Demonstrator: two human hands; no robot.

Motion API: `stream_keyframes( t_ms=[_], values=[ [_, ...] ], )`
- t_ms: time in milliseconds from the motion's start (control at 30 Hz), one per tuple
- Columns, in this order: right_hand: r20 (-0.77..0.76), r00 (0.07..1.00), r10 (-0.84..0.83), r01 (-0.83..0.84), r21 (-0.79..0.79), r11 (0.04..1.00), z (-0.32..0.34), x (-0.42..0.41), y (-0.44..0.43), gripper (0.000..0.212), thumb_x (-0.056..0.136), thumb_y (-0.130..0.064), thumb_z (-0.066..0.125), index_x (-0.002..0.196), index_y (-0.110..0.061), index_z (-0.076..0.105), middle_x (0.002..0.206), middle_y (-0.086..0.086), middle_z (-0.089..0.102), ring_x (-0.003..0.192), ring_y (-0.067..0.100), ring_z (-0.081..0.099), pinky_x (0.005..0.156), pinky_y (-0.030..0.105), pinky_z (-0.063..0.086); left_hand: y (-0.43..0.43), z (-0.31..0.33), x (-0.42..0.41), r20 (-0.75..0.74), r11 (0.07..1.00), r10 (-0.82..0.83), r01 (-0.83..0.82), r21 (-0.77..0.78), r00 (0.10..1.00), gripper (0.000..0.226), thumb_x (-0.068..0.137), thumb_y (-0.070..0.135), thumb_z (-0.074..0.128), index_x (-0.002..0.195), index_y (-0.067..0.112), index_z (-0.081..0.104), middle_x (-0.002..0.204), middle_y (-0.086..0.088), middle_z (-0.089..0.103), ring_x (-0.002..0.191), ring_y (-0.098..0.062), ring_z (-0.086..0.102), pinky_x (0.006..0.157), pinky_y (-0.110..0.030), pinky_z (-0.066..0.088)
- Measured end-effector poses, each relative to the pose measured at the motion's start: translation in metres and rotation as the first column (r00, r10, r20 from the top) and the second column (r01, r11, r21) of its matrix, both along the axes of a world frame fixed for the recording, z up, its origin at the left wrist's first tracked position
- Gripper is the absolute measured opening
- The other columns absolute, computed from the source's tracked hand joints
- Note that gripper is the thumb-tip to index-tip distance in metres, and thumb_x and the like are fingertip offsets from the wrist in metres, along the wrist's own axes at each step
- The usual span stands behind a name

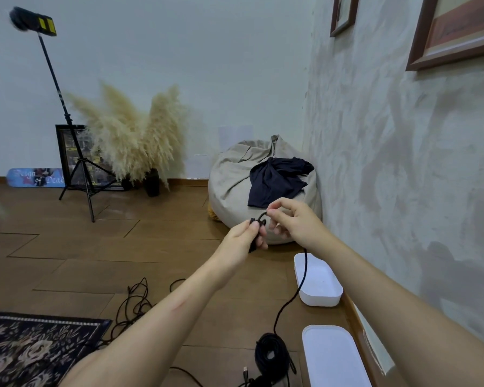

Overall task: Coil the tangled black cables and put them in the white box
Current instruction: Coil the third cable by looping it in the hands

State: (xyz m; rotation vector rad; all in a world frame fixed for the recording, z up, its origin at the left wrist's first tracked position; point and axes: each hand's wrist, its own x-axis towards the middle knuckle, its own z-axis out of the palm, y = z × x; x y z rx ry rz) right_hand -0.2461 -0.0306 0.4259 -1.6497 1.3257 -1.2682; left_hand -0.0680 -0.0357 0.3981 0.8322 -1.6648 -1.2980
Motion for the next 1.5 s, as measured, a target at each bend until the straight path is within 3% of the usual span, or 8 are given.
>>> stream_keyframes(
  t_ms=[133, 667, 867, 1000, 1133, 1267, 1367, 1500],
  values=[
    [0.137, 0.99, 0.044, -0.053, 0.067, 0.996, 0.001, 0.002, 0.001, 0.011, 0.103, -0.013, 0.059, 0.106, -0.004, 0.065, 0.075, 0.007, 0.067, 0.068, 0.016, 0.064, 0.064, 0.025, 0.057, 0.003, -0.002, -0.004, 0.05, 0.999, -0.045, 0.045, -0.009, 0.998, 0.032, 0.112, 0.022, 0.037, 0.089, 0.013, 0.058, 0.075, 0.002, 0.053, 0.078, -0.013, 0.06, 0.088, -0.03, 0.049],
    [0.14, 0.981, 0.131, -0.135, 0.019, 0.991, 0.013, 0.004, 0.008, 0.016, 0.101, -0.015, 0.062, 0.106, -0.001, 0.067, 0.082, -0.001, 0.071, 0.068, 0.014, 0.062, 0.067, 0.024, 0.055, 0.008, 0.013, 0.006, -0.054, 0.979, -0.202, 0.2, -0.04, 0.978, 0.029, 0.101, 0.037, 0.048, 0.092, 0.011, 0.057, 0.074, 0.003, 0.053, 0.083, -0.02, 0.061, 0.102, -0.051, 0.049],
    [0.064, 0.996, 0.066, -0.066, -0.006, 0.998, 0.006, 0.009, 0.006, 0.019, 0.103, -0.017, 0.058, 0.106, -0.004, 0.073, 0.079, 0.01, 0.059, 0.06, 0.012, 0.048, 0.058, 0.023, 0.042, 0.01, 0.017, 0.007, -0.081, 0.982, -0.177, 0.171, -0.081, 0.981, 0.026, 0.101, 0.034, 0.047, 0.092, 0.011, 0.056, 0.076, 0.004, 0.053, 0.084, -0.019, 0.059, 0.093, -0.042, 0.048],
    [-0.016, 0.992, 0.125, -0.125, 0.022, 0.992, -0.008, 0.027, 0.012, 0.032, 0.11, -0.026, 0.044, 0.085, -0.024, 0.065, 0.066, -0.003, 0.054, 0.062, 0.013, 0.048, 0.057, 0.023, 0.04, 0.005, 0.021, 0.009, -0.14, 0.982, -0.175, 0.163, -0.095, 0.975, 0.026, 0.1, 0.03, 0.047, 0.098, 0.005, 0.053, 0.073, 0.008, 0.059, 0.079, -0.02, 0.058, 0.084, -0.043, 0.048],
    [-0.272, 0.952, 0.138, -0.113, 0.106, 0.988, -0.027, 0.047, 0.007, 0.029, 0.108, -0.018, 0.04, 0.094, -0.034, 0.06, 0.08, 0.009, 0.07, 0.065, 0.014, 0.057, 0.062, 0.029, 0.048, -0.003, 0.02, 0.011, -0.285, 1.0, -0.013, 0.02, 0.022, 0.958, 0.021, 0.104, 0.027, 0.051, 0.093, 0.01, 0.057, 0.074, 0.006, 0.057, 0.08, -0.019, 0.06, 0.075, -0.033, 0.049],
    [-0.498, 0.855, 0.144, -0.12, 0.08, 0.99, -0.028, 0.063, 0.007, 0.022, 0.106, -0.019, 0.04, 0.098, -0.028, 0.058, 0.074, 0.001, 0.069, 0.061, 0.009, 0.057, 0.06, 0.023, 0.044, -0.014, 0.016, 0.011, -0.223, 0.974, 0.225, -0.222, 0.037, 0.949, 0.025, 0.11, 0.019, 0.045, 0.087, 0.014, 0.054, 0.084, -0.004, 0.059, 0.084, -0.013, 0.061, 0.073, -0.026, 0.045],
    [-0.532, 0.834, 0.145, -0.123, 0.078, 0.989, -0.02, 0.06, 0.005, 0.022, 0.101, -0.017, 0.049, 0.082, -0.019, 0.059, 0.073, 0.0, 0.064, 0.064, 0.013, 0.055, 0.063, 0.029, 0.043, -0.017, 0.011, 0.005, -0.201, 0.957, 0.287, -0.287, 0.03, 0.936, 0.023, 0.109, 0.018, 0.047, 0.089, 0.014, 0.057, 0.085, -0.005, 0.062, 0.083, -0.01, 0.063, 0.079, -0.025, 0.049],
    [-0.42, 0.866, 0.272, -0.171, 0.263, 0.95, -0.018, 0.051, 0.005, 0.022, 0.1, -0.017, 0.052, 0.089, -0.001, 0.062, 0.066, 0.001, 0.06, 0.056, 0.015, 0.05, 0.054, 0.027, 0.042, -0.022, -0.002, -0.001, -0.089, 0.935, 0.354, -0.356, -0.003, 0.931, 0.018, 0.108, 0.025, 0.049, 0.096, 0.018, 0.061, 0.092, -0.002, 0.069, 0.09, -0.011, 0.065, 0.086, -0.032, 0.051]
  ],
)
